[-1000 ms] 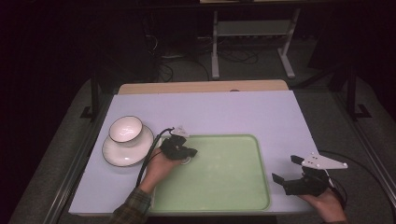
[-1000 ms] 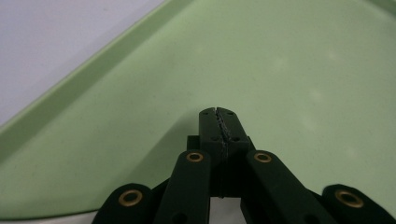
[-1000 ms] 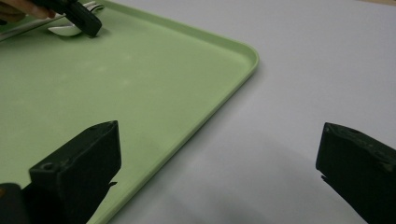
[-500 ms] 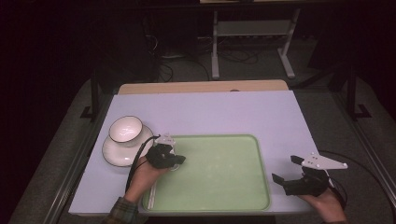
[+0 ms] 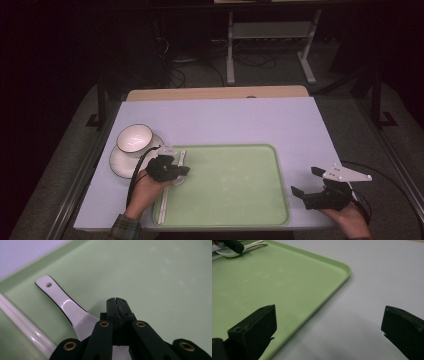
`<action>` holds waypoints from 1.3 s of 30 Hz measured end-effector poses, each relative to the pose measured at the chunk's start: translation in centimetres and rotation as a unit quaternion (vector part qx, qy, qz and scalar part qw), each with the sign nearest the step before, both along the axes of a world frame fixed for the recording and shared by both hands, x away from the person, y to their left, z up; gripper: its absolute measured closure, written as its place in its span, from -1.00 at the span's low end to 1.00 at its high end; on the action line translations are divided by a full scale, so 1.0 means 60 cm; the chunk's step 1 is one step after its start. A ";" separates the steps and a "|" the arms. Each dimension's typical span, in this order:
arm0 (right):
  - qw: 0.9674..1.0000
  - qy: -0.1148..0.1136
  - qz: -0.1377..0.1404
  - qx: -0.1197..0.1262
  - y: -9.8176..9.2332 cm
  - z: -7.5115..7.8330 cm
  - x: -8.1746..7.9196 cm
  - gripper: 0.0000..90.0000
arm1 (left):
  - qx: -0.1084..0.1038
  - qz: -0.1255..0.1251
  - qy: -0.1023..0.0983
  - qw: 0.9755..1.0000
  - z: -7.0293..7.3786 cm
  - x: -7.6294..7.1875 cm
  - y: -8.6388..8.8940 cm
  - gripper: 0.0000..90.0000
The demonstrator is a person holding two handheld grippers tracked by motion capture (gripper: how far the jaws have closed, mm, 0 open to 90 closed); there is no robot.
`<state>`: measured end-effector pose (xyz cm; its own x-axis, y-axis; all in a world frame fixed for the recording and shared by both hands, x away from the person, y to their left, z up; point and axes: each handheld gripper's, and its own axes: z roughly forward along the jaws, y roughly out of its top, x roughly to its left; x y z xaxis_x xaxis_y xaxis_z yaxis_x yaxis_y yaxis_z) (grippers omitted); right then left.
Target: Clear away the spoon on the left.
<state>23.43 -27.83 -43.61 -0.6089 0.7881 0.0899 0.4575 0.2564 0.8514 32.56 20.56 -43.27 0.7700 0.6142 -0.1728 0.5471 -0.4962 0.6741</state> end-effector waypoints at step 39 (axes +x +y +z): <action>1.000 0.000 -0.001 -0.001 -0.001 0.000 0.000 -1.00 | -0.028 0.031 -0.019 0.999 0.056 0.001 0.057 -0.23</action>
<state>23.45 -27.88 -43.63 -0.6072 0.7896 0.0888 0.4580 0.2565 0.8511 32.60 23.97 -39.89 0.7372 0.6513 -0.1797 0.5497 -0.4236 0.7200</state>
